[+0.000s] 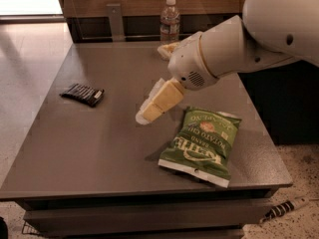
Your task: Pick rxbar chocolate
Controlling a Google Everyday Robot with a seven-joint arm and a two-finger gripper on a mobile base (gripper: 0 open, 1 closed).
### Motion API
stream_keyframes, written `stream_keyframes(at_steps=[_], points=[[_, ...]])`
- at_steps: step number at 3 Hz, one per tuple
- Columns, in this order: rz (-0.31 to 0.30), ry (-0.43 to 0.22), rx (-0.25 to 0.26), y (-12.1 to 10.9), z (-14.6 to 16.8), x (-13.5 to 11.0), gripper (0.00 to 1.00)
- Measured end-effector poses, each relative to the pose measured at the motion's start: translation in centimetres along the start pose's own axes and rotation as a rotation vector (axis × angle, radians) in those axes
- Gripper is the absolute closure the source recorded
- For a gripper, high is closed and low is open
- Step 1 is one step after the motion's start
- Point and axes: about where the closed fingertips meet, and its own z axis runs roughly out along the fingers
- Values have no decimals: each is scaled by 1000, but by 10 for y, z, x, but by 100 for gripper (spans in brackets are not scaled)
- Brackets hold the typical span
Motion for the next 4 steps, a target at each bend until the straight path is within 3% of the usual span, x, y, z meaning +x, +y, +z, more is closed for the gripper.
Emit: stream_keyframes(at_steps=[2, 3, 4], points=[[11, -7, 2, -12, 11, -2, 0], [35, -26, 35, -40, 31, -7, 0], [68, -77, 67, -72, 73, -12, 0]])
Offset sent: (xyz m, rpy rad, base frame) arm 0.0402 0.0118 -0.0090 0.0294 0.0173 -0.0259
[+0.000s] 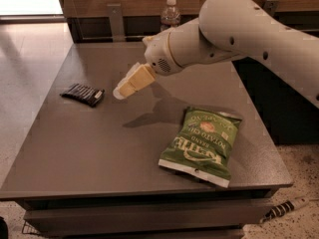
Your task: Pick rxbar chocolate
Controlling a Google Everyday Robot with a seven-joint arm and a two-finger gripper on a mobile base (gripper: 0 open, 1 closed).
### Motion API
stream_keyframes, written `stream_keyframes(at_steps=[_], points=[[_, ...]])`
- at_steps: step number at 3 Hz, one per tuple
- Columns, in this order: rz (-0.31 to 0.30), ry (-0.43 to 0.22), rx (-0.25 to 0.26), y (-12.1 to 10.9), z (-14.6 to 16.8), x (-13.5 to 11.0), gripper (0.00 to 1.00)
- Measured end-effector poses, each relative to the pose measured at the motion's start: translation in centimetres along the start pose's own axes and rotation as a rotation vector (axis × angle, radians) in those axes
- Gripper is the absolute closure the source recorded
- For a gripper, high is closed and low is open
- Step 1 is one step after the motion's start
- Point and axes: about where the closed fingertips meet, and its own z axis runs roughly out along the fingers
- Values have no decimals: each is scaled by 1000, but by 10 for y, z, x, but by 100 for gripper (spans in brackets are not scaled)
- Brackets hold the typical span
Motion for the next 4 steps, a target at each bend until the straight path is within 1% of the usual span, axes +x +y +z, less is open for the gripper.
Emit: stream_keyframes(at_steps=[1, 2, 3, 4], points=[[31, -113, -15, -6, 56, 2, 0], [55, -192, -58, -1, 102, 6, 0], [73, -214, -93, 5, 136, 8, 0], [100, -216, -126, 16, 164, 10, 0]])
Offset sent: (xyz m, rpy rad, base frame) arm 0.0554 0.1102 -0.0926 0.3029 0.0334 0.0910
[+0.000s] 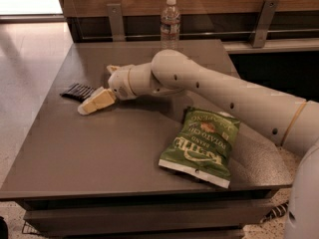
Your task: Pick rxbar chocolate
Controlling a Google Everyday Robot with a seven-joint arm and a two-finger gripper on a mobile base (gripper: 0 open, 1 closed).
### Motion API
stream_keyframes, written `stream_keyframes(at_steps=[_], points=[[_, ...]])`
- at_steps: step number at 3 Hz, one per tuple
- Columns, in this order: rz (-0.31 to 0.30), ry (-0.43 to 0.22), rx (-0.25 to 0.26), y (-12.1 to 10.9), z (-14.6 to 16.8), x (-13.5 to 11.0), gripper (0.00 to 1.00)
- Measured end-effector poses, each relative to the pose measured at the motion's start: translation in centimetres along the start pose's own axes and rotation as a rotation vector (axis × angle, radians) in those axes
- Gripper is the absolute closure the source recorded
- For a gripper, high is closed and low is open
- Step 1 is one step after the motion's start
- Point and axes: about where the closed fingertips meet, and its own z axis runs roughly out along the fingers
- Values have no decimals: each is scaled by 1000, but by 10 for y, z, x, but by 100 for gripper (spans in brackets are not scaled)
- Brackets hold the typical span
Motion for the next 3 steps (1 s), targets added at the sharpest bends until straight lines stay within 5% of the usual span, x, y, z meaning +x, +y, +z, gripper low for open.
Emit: stream_keyframes(at_steps=[1, 3], points=[[17, 6, -21, 13, 19, 4, 0], [23, 19, -25, 26, 28, 1, 55]])
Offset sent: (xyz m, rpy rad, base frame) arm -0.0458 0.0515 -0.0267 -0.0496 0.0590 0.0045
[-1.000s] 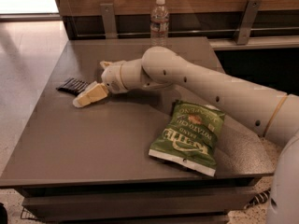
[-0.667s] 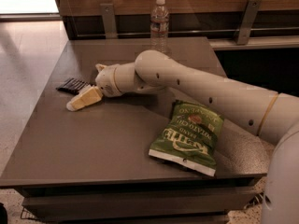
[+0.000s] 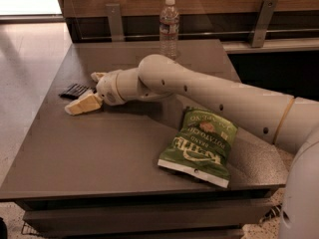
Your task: Pick rxbar chocolate
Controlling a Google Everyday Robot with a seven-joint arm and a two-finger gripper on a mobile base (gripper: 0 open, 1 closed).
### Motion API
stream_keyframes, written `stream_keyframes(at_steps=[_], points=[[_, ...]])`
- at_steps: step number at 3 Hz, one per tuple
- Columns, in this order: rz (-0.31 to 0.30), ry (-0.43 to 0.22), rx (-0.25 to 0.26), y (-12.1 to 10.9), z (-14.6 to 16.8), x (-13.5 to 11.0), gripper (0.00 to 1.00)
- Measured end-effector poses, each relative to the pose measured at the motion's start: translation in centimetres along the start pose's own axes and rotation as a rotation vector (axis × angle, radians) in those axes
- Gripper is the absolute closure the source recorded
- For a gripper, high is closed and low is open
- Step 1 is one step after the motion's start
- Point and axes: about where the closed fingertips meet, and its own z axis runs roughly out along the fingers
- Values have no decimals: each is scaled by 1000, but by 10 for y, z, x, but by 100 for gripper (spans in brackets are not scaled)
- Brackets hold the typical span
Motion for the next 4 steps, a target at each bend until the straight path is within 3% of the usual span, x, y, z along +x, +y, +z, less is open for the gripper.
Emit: stream_keyframes(at_steps=[2, 4], points=[[0, 0, 0, 0, -2, -6, 100], [-9, -20, -26, 0, -2, -10, 100]])
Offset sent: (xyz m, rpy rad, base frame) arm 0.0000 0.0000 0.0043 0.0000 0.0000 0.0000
